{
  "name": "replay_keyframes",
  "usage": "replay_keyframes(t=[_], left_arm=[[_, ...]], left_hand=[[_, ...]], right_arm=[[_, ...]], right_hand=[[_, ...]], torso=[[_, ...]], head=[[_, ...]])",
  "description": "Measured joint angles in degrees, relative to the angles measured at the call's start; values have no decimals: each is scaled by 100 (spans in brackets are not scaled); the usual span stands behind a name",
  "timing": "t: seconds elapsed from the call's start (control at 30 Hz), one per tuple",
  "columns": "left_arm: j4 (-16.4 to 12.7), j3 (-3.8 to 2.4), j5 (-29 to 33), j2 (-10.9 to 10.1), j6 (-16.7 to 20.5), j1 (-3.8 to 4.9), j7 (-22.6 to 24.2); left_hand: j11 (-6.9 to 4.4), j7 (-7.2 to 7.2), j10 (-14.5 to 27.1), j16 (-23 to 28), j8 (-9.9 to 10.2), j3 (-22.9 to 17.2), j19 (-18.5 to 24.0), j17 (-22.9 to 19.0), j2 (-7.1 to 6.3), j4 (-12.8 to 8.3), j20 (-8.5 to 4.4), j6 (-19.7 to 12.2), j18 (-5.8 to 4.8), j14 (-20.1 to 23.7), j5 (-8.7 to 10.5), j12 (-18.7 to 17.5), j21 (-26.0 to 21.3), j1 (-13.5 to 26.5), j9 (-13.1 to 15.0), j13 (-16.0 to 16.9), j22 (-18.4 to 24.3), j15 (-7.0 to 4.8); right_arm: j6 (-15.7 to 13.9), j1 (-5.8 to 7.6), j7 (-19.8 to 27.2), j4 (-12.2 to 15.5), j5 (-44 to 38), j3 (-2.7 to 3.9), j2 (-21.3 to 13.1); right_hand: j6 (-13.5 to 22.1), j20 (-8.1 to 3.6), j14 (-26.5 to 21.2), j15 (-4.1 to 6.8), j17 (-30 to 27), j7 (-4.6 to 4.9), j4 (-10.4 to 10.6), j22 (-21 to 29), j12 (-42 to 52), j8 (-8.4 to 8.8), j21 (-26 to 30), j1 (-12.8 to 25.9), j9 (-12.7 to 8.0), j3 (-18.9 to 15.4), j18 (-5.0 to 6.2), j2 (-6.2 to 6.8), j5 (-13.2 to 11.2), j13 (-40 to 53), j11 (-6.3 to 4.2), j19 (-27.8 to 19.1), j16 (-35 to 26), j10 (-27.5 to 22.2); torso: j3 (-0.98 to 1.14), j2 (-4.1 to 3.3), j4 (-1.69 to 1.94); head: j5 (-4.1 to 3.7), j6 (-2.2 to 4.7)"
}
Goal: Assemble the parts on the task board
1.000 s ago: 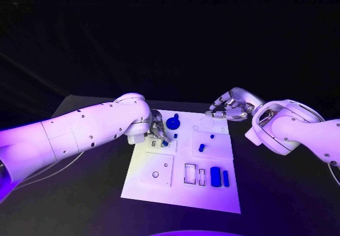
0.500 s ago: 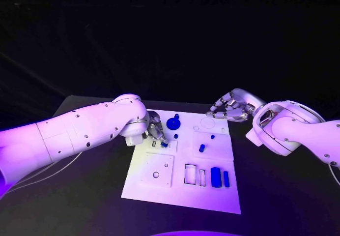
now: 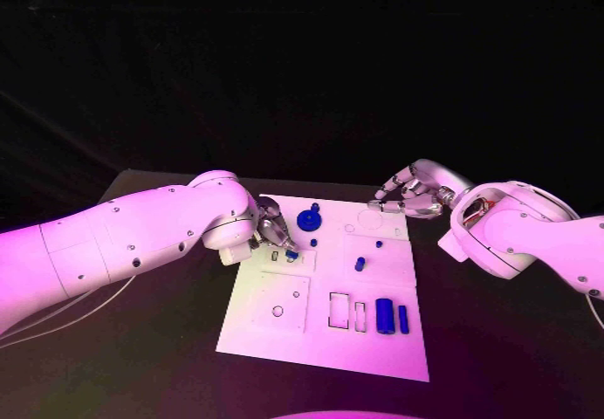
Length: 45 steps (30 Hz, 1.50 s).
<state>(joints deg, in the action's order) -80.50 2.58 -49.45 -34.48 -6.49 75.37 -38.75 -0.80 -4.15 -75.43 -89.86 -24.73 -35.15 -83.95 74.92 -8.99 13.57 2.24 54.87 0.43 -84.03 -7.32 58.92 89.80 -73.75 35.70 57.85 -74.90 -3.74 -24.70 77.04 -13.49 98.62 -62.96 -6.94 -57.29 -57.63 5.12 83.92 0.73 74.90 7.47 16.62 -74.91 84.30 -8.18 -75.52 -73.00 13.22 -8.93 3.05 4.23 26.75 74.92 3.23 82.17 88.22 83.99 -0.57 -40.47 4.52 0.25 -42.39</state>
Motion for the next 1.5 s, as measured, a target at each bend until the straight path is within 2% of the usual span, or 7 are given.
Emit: replay_keyframes(t=[0.2, 0.47, 0.77, 1.03, 1.1, 1.2, 1.5], left_arm=[[-130, 1, -118, -47, 304, -46, -4], [-143, 7, -519, -39, 556, -173, -56], [-136, 8, -860, -6, 569, -216, -87], [-90, 31, -1037, 45, 563, -237, -104], [-73, 49, -1070, 65, 567, -244, -106], [-67, 66, -1102, 76, 567, -250, -109], [-66, 88, -1195, 90, 559, -259, -114]], left_hand=[[-27, 9, -68, 0, -62, -73, -11, 0, -99, -26, -11, 9, 0, 6, -311, 0, 0, 144, 224, 0, -4, -6], [-30, 10, -71, 0, -72, -110, 0, -1, -104, -45, -41, 10, 0, 6, -390, 0, 0, 195, 236, -21, -4, -6], [-56, 18, -98, 0, -116, -165, 0, -1, -188, -87, -41, 19, 0, 6, -632, -18, 0, 323, 489, -80, -4, -47], [-63, 18, -145, 0, -140, -181, 0, -1, -189, -103, -41, 20, -1, 6, -692, -18, 0, 369, 491, -70, -3, -46], [-63, 19, -145, 0, -144, -190, 0, -1, -165, -112, -41, 20, 0, 6, -698, -18, 0, 394, 493, -98, -3, -46], [-82, 19, -164, 0, -167, -212, -1, -2, -197, -134, -42, 20, 0, 6, -699, -18, 0, 423, 495, -103, -3, -46], [-84, 19, -167, 0, -172, -285, -21, -2, -242, -208, -62, 20, 0, 6, -698, -18, 0, 468, 536, -112, -3, -46]], right_arm=[[-1, -2, 3, 4, 21, -1, -3], [-14, -2, 17, 4, 112, -1, -7], [-81, -3, 92, 10, 213, -1, -7], [-119, -5, 148, 11, 259, -1, -2], [-125, -5, 160, 11, 290, -1, -2], [-132, -6, 176, 11, 343, -1, -2], [-138, -7, 211, 11, 544, -1, -21]], right_hand=[[0, 0, 0, 0, 0, 0, -16, 0, 0, 0, 25, 0, 0, -16, 0, 0, 0, 0, 0, 0, 0, 0], [0, 0, 0, 0, 5, 0, -16, 1, 0, 0, 25, 0, -1, -16, 0, 0, 0, 0, 0, 0, 0, 0], [0, 0, 0, 0, 4, 0, -17, -4, 0, -22, 25, -22, 5, -16, 0, -22, 53, -1, 0, 0, 0, 0], [0, 0, 0, 0, 4, 0, -17, -3, 0, -22, 24, -22, 4, -16, 0, -22, 54, -1, 0, 0, 1, 0], [0, 0, 0, 0, 3, 0, -24, -3, 0, -22, 24, -23, 4, -55, 0, -23, 157, -1, 0, 0, 1, 0], [0, 0, 0, 0, 3, 0, -24, -3, 0, -22, 24, -53, 9, -55, 0, -53, 266, -1, 0, 0, 1, 0], [0, 0, 0, 0, 3, 0, -24, -3, 0, -22, 24, -53, 9, -55, 0, -53, 289, -1, 0, 0, 1, 0]], torso=[[3, -1, -4], [4, -1, -9], [5, -1, -13], [8, 0, -13], [7, 0, -14], [7, 0, -15], [7, 1, -15]], head=[[12, -16], [27, -39], [44, -56], [57, -55], [58, -54], [61, -55], [69, -69]])
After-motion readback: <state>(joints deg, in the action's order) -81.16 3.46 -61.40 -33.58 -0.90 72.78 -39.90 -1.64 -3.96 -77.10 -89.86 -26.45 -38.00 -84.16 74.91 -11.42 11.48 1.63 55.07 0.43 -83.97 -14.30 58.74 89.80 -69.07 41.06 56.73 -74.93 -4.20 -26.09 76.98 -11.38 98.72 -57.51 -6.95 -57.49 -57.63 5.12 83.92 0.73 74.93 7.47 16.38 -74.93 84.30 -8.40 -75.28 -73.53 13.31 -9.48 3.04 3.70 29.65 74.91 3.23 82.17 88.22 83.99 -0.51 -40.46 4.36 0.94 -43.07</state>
